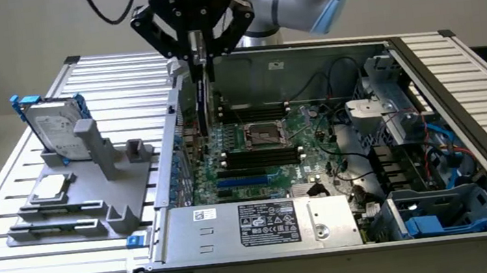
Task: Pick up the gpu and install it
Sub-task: 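Pick up the gpu and move the gpu toward the slot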
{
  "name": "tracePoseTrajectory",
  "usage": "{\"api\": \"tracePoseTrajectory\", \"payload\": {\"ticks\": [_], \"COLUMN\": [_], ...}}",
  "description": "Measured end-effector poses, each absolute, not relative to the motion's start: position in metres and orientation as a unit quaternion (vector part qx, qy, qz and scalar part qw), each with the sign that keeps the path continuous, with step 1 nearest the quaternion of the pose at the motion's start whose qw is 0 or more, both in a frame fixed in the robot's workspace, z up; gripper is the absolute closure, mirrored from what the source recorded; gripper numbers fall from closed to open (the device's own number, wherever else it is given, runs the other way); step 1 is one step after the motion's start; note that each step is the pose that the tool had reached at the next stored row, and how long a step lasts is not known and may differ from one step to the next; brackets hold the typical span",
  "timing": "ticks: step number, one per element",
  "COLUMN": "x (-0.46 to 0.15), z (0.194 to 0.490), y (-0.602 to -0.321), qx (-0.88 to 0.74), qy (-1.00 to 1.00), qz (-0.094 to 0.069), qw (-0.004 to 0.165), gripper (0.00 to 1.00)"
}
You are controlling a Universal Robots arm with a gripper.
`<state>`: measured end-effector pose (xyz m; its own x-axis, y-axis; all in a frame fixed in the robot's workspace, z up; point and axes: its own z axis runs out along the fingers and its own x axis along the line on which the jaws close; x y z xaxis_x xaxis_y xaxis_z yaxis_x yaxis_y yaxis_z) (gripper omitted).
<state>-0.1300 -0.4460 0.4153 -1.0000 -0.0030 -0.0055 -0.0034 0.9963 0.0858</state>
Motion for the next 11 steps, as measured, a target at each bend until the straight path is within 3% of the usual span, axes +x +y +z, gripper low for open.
{"api": "tracePoseTrajectory", "payload": {"ticks": [11], "x": [-0.080], "z": [0.395], "y": [-0.446], "qx": [-0.002], "qy": [0.999], "qz": [0.042], "qw": [0.003], "gripper": [0.74]}}
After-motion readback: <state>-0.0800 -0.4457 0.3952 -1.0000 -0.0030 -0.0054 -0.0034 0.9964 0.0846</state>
